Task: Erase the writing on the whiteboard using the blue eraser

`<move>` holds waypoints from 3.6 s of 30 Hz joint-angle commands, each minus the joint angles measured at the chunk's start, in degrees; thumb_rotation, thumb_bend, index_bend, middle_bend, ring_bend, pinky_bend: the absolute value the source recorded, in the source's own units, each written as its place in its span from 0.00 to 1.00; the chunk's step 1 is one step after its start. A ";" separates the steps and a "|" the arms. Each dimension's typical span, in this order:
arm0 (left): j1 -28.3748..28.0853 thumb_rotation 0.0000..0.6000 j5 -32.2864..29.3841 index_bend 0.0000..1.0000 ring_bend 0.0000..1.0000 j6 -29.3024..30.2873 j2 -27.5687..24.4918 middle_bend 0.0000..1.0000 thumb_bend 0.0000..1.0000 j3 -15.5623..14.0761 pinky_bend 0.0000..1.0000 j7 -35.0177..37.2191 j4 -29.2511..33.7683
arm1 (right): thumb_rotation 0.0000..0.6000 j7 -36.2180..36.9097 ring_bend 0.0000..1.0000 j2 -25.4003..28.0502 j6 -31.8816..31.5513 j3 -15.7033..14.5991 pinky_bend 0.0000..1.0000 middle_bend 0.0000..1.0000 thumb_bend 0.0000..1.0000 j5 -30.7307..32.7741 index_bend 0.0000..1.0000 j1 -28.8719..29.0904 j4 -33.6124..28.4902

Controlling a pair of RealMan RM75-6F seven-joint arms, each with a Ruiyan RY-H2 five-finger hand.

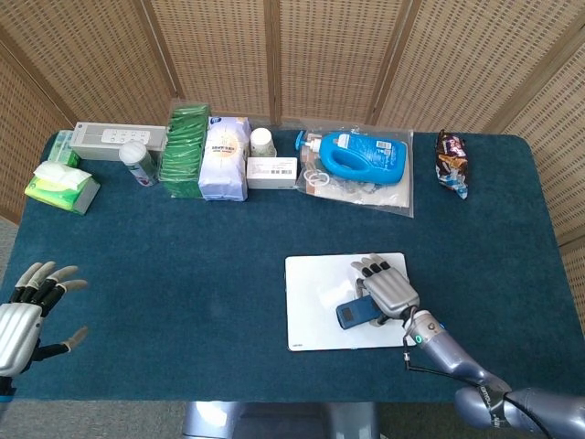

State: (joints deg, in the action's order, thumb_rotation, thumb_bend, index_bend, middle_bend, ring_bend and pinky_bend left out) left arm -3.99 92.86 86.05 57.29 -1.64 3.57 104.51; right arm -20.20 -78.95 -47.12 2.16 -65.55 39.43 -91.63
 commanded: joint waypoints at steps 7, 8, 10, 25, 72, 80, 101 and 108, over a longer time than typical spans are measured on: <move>-0.15 1.00 0.08 0.27 0.08 -0.15 0.17 0.19 0.29 0.05 0.00 0.47 -0.47 | 1.00 -3.62 0.00 -0.40 -0.10 0.36 0.00 0.05 0.09 2.61 0.30 1.36 -0.34; -0.19 1.00 0.16 0.27 0.08 -0.16 0.21 0.19 0.29 0.06 0.00 0.50 -0.49 | 1.00 -4.01 0.00 -0.13 -0.27 0.30 0.00 0.05 0.09 2.91 0.29 1.39 -0.72; -0.24 1.00 0.22 0.27 0.08 -0.19 0.27 0.19 0.29 0.07 0.00 0.55 -0.53 | 1.00 -4.59 0.00 0.24 -0.52 0.19 0.00 0.05 0.09 3.39 0.29 1.42 -1.27; -0.40 1.00 0.28 0.27 0.08 -0.32 0.46 0.19 0.29 0.07 0.00 1.22 -1.14 | 1.00 -7.12 0.00 1.03 -1.88 -0.57 0.00 0.05 0.09 5.97 0.36 1.65 -3.42; 0.58 1.00 0.60 0.27 0.06 1.19 0.05 0.19 0.29 -0.27 0.00 1.20 -1.27 | 1.00 -2.68 0.00 -3.13 -0.13 0.65 0.00 0.08 0.11 8.62 0.57 3.75 0.22; 0.52 1.00 1.16 0.26 0.06 1.19 0.07 0.19 0.29 -0.35 0.00 0.86 -0.83 | 1.00 -1.31 0.00 -1.46 -1.54 -0.16 0.00 0.08 0.11 7.51 0.56 2.23 -0.32; -0.04 1.00 1.03 0.26 0.06 0.38 0.33 0.19 0.30 -0.16 0.00 1.35 -1.03 | 1.00 -2.44 0.00 2.10 -3.22 -0.36 0.00 0.08 0.11 6.93 0.56 0.88 -7.51; 0.05 1.00 0.41 0.26 0.05 0.14 0.21 0.19 0.29 -0.23 0.00 2.10 -1.79 | 1.00 -4.21 0.00 -1.82 -1.70 -0.35 0.00 0.08 0.11 8.63 0.56 2.49 -5.81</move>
State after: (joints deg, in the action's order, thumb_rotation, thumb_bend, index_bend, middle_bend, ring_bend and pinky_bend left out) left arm -3.96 93.28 86.19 57.51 -1.86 5.65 102.73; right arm -24.20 -80.29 -49.04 1.80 -57.18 41.67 -97.85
